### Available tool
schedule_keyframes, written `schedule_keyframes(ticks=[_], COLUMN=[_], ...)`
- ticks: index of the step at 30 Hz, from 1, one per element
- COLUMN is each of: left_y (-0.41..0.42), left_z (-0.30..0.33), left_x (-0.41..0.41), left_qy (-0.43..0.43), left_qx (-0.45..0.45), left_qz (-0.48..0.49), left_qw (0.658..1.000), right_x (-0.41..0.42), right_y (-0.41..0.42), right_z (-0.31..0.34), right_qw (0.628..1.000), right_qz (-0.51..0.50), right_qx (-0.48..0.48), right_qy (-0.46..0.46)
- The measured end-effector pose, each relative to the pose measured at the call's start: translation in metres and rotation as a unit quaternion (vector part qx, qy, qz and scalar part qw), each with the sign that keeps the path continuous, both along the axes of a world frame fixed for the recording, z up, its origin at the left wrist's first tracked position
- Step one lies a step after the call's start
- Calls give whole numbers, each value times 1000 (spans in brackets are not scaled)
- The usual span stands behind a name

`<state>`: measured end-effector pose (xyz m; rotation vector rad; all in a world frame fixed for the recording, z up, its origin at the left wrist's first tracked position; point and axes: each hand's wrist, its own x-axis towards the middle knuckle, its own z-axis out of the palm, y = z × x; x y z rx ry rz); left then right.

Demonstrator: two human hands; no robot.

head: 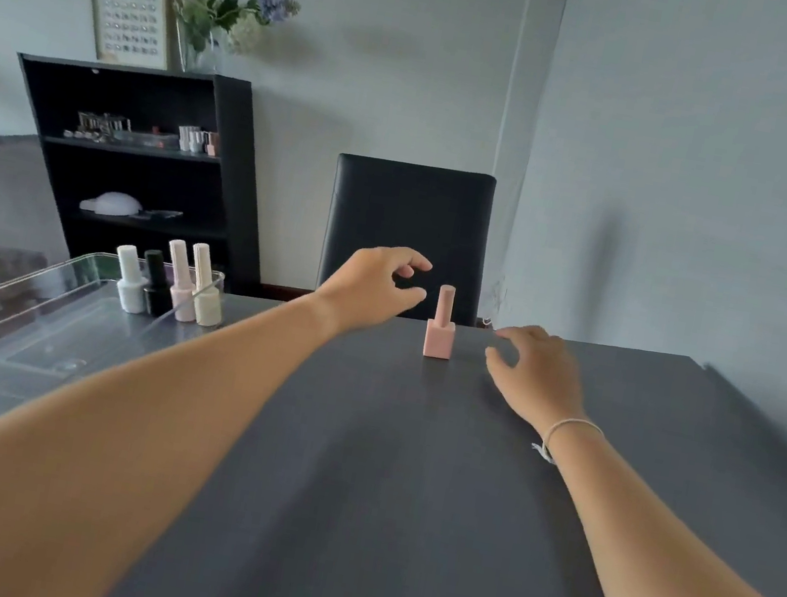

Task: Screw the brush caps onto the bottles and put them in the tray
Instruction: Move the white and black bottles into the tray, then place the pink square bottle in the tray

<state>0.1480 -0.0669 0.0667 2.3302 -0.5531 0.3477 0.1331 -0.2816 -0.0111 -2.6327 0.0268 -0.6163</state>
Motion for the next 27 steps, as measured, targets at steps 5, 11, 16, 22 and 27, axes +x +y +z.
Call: schedule_keyframes(ticks=[5, 11, 16, 22, 27], left_y=[-21, -37, -47, -48, -31], left_z=[-12, -24, -28, -26, -16], left_x=[10, 21, 22, 23, 19], left_qy=[15, 21, 16, 18, 10], left_qx=[22, -10, -60, -89, -106], left_qz=[-3, 2, 8, 21, 33], left_qw=[1000, 1000, 998, 996, 994], right_x=[6, 8, 7, 7, 5], right_y=[-2, -3, -3, -3, -2], right_z=[-4, -4, -3, -2, 0], right_qw=[997, 996, 996, 996, 997], right_qz=[-7, -5, -5, -2, 3], right_qx=[-40, -49, -44, -40, -15], right_qy=[69, 74, 75, 81, 78])
